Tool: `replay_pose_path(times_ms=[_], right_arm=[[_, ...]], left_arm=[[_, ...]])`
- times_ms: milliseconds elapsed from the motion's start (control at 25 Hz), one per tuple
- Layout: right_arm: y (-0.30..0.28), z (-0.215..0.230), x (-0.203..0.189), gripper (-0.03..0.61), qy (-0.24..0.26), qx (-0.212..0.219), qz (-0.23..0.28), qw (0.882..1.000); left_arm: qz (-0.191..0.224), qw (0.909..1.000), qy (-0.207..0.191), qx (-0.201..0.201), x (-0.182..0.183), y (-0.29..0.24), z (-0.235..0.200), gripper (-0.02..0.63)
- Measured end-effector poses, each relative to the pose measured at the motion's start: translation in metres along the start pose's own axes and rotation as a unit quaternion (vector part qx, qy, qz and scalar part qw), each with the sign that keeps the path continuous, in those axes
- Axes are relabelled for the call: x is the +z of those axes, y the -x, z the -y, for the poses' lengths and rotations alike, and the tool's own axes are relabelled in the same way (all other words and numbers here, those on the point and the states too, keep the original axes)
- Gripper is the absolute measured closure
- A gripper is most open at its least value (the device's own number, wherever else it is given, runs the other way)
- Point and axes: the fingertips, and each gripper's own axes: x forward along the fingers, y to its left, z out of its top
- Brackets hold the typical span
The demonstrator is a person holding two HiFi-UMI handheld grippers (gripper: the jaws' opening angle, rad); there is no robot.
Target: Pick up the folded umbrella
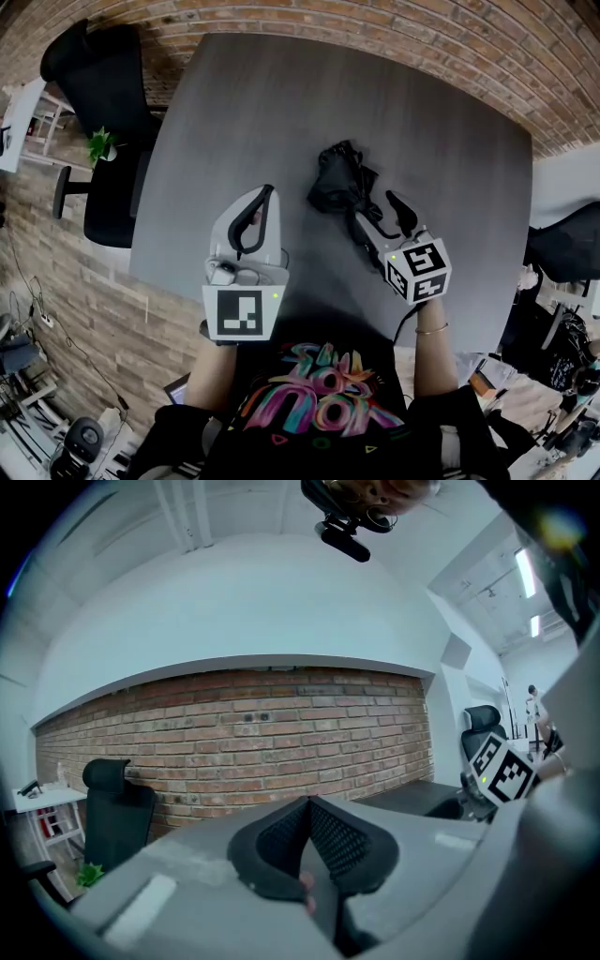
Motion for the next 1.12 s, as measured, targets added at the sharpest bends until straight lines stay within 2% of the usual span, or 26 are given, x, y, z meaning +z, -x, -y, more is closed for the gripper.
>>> replay_pose_path(times_ms=[160, 320, 520, 840, 1000, 1120], right_arm=[[-0.022, 0.001, -0.023, 0.26, -0.002, 0.007, -0.042, 0.999], [-0.042, 0.004, -0.043, 0.241, 0.008, 0.006, -0.077, 0.997], [-0.056, 0.007, -0.056, 0.222, -0.008, 0.005, -0.093, 0.996], [-0.076, 0.013, -0.082, 0.222, -0.021, 0.005, -0.133, 0.991], [-0.085, 0.015, -0.091, 0.239, -0.015, 0.002, -0.148, 0.989], [-0.093, 0.015, -0.096, 0.261, -0.01, 0.005, -0.162, 0.987]], left_arm=[[-0.003, 1.0, -0.003, -0.002, -0.003, -0.001, -0.002, 0.614], [-0.006, 1.0, 0.003, 0.004, -0.007, -0.001, -0.005, 0.614], [-0.006, 1.0, 0.002, 0.004, -0.007, -0.002, -0.006, 0.614], [-0.002, 1.0, -0.002, 0.006, -0.006, -0.004, -0.009, 0.614], [-0.005, 1.0, 0.005, 0.005, -0.007, -0.004, -0.009, 0.614], [-0.003, 1.0, -0.004, -0.001, -0.006, -0.005, -0.008, 0.614]])
